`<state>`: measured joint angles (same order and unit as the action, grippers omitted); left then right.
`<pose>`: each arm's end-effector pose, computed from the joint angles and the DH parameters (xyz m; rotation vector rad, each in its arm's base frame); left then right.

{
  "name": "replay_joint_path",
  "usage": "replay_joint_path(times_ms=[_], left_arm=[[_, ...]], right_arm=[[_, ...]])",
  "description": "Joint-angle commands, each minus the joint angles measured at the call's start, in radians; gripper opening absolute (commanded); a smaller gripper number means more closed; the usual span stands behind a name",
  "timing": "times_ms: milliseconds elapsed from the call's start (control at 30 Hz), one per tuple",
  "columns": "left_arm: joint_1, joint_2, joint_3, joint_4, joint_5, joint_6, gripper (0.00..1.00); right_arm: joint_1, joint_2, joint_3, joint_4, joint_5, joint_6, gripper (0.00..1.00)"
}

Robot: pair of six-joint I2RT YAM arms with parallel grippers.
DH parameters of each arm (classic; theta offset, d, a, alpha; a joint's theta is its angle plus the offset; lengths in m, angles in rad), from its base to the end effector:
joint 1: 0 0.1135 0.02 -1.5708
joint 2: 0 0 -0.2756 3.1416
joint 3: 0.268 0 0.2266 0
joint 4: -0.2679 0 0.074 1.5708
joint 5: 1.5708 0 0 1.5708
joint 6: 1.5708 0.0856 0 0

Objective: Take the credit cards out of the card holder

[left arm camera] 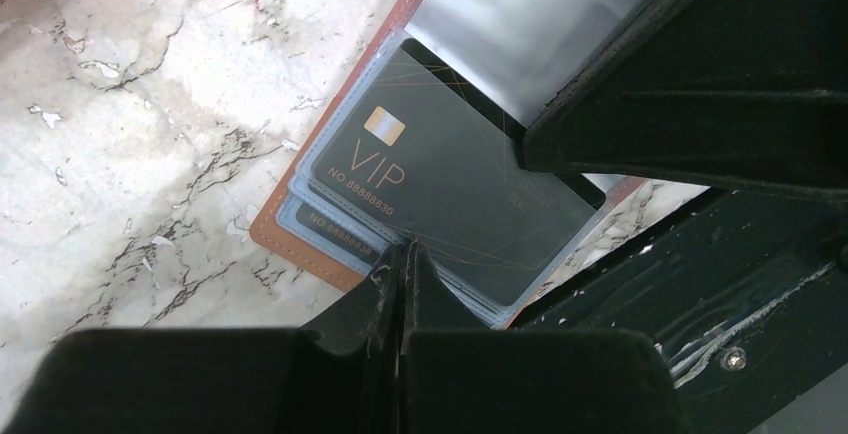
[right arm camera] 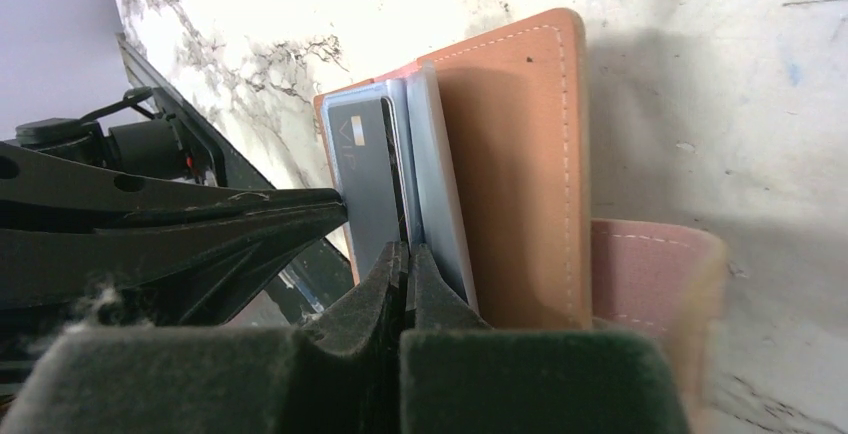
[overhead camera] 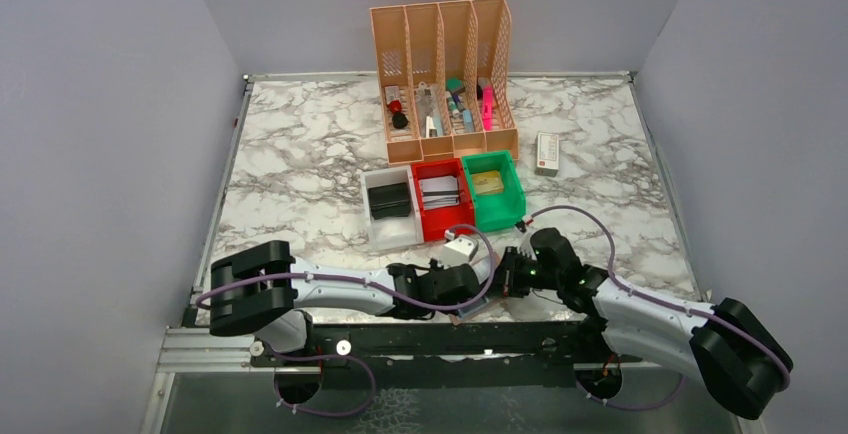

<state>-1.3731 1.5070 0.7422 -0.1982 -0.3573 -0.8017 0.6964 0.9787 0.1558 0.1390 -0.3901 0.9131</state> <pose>0.0863 -0.2782 0.1540 0.5707 2.4471 -0.4862 0.1153 0.1388 0.1260 0.0375 2.5345 1.2097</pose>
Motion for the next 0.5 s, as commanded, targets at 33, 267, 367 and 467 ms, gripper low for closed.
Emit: replay_joint_path(times_ms=[33, 267, 367, 467], left_arm=[[-0.009, 0.078, -0.041, -0.043, 0.020, -0.010, 0.00], [-0.009, 0.109, -0.041, -0.042, 0.017, -0.009, 0.00], [-0.009, 0.116, -0.041, -0.041, 0.011, -0.008, 0.00], [-0.009, 0.119, -0.043, -0.041, 0.007, -0.008, 0.00]], right_arm=[[-0.008, -0.055, 0.015, -0.055, 0.045, -0.008, 0.01], [-0.025, -0.078, 0.033, -0.132, 0.088, -0.027, 0.01], [-0.029, -0.091, 0.042, -0.154, 0.095, -0.033, 0.01], [-0.033, -0.101, 0.051, -0.181, 0.114, -0.042, 0.01]])
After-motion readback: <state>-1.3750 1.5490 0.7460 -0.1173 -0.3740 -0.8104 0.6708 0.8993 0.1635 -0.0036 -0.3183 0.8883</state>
